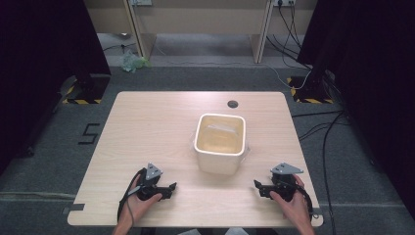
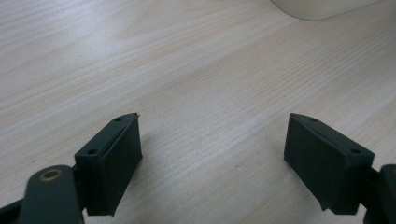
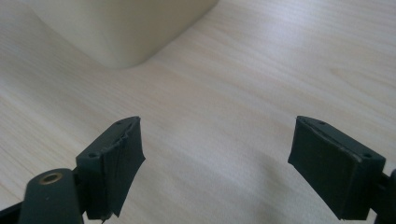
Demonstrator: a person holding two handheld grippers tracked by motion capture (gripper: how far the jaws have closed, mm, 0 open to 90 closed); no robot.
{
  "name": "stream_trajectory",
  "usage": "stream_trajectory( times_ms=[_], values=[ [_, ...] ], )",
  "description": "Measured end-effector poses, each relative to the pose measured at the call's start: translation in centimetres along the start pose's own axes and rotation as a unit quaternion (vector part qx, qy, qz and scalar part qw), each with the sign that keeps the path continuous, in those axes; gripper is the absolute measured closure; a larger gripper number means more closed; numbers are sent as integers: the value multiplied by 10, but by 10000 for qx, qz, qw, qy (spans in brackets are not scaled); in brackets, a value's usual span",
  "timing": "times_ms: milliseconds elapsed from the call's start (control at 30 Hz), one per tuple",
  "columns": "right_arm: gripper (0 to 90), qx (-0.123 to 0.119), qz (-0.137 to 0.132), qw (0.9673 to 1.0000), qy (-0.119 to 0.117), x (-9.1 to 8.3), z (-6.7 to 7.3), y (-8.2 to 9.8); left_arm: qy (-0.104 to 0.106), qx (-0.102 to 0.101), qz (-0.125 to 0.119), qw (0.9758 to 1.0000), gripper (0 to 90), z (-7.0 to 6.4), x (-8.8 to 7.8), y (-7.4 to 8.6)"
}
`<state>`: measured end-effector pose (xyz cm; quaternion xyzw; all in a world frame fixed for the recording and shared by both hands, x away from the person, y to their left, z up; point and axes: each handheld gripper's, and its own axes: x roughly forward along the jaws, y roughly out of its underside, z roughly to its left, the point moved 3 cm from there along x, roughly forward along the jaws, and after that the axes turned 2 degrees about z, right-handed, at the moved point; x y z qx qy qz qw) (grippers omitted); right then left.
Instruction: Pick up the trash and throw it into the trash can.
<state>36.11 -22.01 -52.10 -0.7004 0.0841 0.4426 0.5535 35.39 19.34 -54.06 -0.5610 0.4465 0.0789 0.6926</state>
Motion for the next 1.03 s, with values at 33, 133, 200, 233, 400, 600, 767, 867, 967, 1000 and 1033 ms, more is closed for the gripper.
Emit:
stream_trajectory(
  times_ms=[33, 133, 200, 233, 400, 600, 767, 867, 967, 1000, 1033],
  values=[
    [172, -3, 17, 10000, 10, 1, 0, 2, -14, 29, -32, 10000, 178, -1, 0, 1],
    [172, 2, 167, 9998, 62, 2, -2, 12, -45, 2, -99, 9999, 149, -3, 1, 2],
    [170, 18, 172, 9998, 70, 3, -2, 14, -55, -17, -95, 9999, 137, -3, 2, 2],
    [152, 29, 147, 9998, 104, 4, -1, 17, -54, -9, -84, 9999, 137, -3, 2, 2],
    [148, 53, 30, 9999, 157, 3, 0, 20, -62, -22, -86, 9999, 126, -4, 3, 1],
    [146, 68, 29, 9998, 174, 2, 0, 21, -53, -9, -53, 10000, 116, -3, 3, 1],
    [143, 77, 34, 9998, 181, 2, 0, 21, -51, -18, -52, 10000, 113, -3, 3, 1],
    [130, 63, 53, 9998, 163, 2, 1, 21, -50, -18, -52, 10000, 113, -3, 3, 1],
    [108, 67, 71, 9999, 127, 3, 2, 21, -51, -19, -52, 10000, 113, -3, 3, 1],
    [105, 31, 75, 9999, 128, 3, 1, 21, -51, -18, -52, 10000, 113, -3, 3, 1],
    [105, 31, 75, 9999, 128, 3, 1, 21, -51, -18, -52, 10000, 113, -3, 3, 1]
  ],
)
